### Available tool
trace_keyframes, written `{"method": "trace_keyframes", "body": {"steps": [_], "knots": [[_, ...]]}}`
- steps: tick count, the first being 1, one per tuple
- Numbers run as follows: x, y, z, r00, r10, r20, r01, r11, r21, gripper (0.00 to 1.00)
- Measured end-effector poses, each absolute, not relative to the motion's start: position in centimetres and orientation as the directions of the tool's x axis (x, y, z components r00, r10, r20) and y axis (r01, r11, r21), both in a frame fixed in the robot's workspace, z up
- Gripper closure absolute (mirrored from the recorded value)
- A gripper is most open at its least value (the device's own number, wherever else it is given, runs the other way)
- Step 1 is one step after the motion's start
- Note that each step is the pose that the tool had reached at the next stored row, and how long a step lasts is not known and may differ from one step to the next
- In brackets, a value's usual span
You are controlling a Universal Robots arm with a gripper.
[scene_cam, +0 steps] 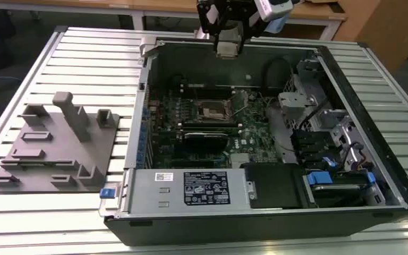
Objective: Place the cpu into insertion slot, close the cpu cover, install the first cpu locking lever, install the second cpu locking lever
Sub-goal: 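Place the cpu into insertion slot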
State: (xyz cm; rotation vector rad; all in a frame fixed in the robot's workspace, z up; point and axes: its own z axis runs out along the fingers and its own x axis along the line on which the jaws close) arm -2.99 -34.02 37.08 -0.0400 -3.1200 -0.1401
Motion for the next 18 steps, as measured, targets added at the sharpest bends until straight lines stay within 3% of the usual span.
{"method": "trace_keyframes", "body": {"steps": [18], "knots": [[-2.99,-34.02,36.42,-1.0,0.025,0.019,0.026,0.996,0.089,0.46]]}}
